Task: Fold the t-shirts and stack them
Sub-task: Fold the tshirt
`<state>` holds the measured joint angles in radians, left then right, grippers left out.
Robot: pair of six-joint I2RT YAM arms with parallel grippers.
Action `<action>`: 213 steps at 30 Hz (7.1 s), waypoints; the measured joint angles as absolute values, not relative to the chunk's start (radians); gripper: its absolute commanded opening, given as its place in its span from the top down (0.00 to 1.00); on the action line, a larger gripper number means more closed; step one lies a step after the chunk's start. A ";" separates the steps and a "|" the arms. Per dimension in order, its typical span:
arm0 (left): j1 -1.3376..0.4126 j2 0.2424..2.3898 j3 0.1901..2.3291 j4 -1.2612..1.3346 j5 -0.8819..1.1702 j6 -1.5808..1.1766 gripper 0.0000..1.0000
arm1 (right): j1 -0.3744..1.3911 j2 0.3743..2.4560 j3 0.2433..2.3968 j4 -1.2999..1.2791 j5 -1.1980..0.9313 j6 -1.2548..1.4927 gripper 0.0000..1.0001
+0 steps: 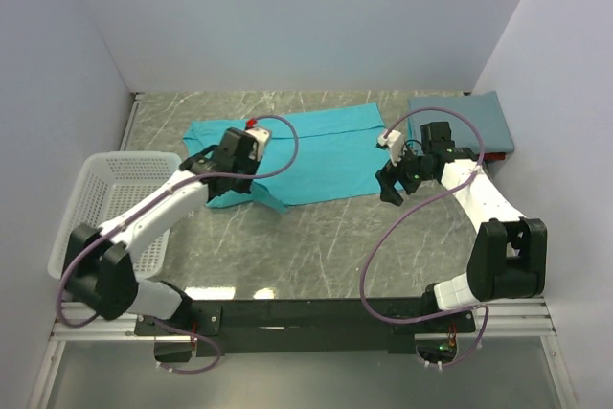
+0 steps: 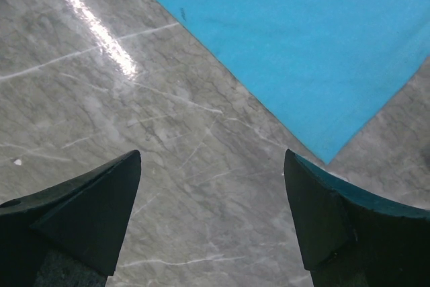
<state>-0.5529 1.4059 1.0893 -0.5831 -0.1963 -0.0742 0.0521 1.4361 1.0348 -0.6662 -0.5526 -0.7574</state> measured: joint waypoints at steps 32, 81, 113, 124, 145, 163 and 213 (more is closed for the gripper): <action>-0.421 1.263 0.948 -0.464 0.007 0.007 0.99 | -0.033 1.784 1.196 -0.720 -0.329 -1.505 0.27; -0.336 1.274 0.948 -0.448 0.051 -0.046 0.99 | 0.023 1.896 1.261 -0.690 -0.292 -1.391 1.00; -0.208 1.568 1.298 -0.438 -0.020 -0.117 1.00 | 0.075 2.046 1.588 -0.549 -0.271 -0.876 1.00; -0.175 1.713 1.484 -0.471 -0.021 -0.093 0.99 | 0.085 2.111 1.694 -0.546 -0.214 -0.800 1.00; -0.128 1.797 1.539 -0.502 -0.025 -0.082 0.99 | 0.086 2.215 1.801 -0.582 -0.120 -0.726 1.00; -0.123 1.861 1.587 -0.524 -0.023 -0.082 0.99 | 0.091 2.227 1.840 -0.588 -0.085 -0.682 0.49; 0.012 1.636 1.411 -0.310 0.004 -0.268 0.01 | 0.190 1.874 1.441 -0.499 -0.498 -0.823 0.44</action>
<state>0.0124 1.6356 1.4113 -0.3099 0.0044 -0.2676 0.1902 1.8736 1.4414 -0.4988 -0.4980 -0.8227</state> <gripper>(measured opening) 0.992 0.555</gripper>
